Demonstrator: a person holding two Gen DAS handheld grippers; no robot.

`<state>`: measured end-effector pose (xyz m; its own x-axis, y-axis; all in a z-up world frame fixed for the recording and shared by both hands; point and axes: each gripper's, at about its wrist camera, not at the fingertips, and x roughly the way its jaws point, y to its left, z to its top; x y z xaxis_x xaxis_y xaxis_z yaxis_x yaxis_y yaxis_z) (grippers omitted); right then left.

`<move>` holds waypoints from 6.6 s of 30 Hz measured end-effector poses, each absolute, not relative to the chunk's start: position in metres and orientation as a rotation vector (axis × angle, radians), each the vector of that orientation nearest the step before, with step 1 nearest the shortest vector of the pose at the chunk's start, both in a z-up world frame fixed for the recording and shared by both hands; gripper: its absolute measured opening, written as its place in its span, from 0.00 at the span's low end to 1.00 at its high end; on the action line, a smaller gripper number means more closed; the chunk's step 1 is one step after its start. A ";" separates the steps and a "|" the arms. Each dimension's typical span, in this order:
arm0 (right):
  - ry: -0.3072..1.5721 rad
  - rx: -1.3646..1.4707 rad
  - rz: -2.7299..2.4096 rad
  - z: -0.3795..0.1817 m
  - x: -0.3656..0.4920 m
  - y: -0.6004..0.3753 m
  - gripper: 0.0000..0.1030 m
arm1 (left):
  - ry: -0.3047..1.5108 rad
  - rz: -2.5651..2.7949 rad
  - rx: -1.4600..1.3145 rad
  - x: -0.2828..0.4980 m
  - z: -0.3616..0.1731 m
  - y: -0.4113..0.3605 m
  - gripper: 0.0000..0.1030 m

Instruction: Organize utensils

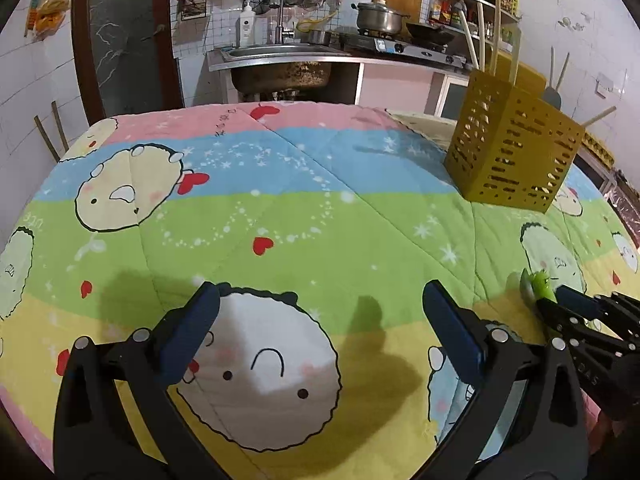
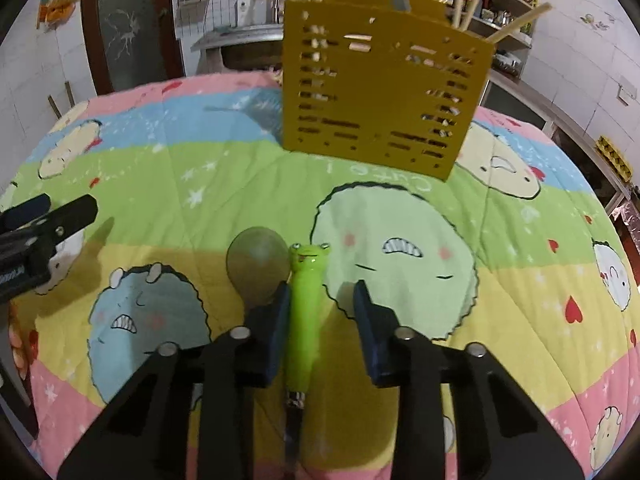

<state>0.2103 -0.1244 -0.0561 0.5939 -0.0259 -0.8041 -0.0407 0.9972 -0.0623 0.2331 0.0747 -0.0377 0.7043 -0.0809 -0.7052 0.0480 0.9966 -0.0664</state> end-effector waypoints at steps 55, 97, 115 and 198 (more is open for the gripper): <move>0.961 0.136 -0.066 -0.041 0.215 -0.269 0.15 | 1.014 -0.213 -0.008 0.264 -0.050 -0.092 0.31; 0.335 0.098 -0.071 0.056 0.181 -0.249 0.15 | 0.370 -0.254 -0.028 0.225 0.057 -0.043 0.30; 0.324 0.091 -0.058 0.056 0.198 -0.246 0.15 | 0.338 -0.282 -0.061 0.241 0.061 -0.044 0.30; 0.313 0.065 -0.023 0.079 0.132 -0.240 0.96 | 0.258 -0.135 -0.061 0.186 0.105 0.015 0.95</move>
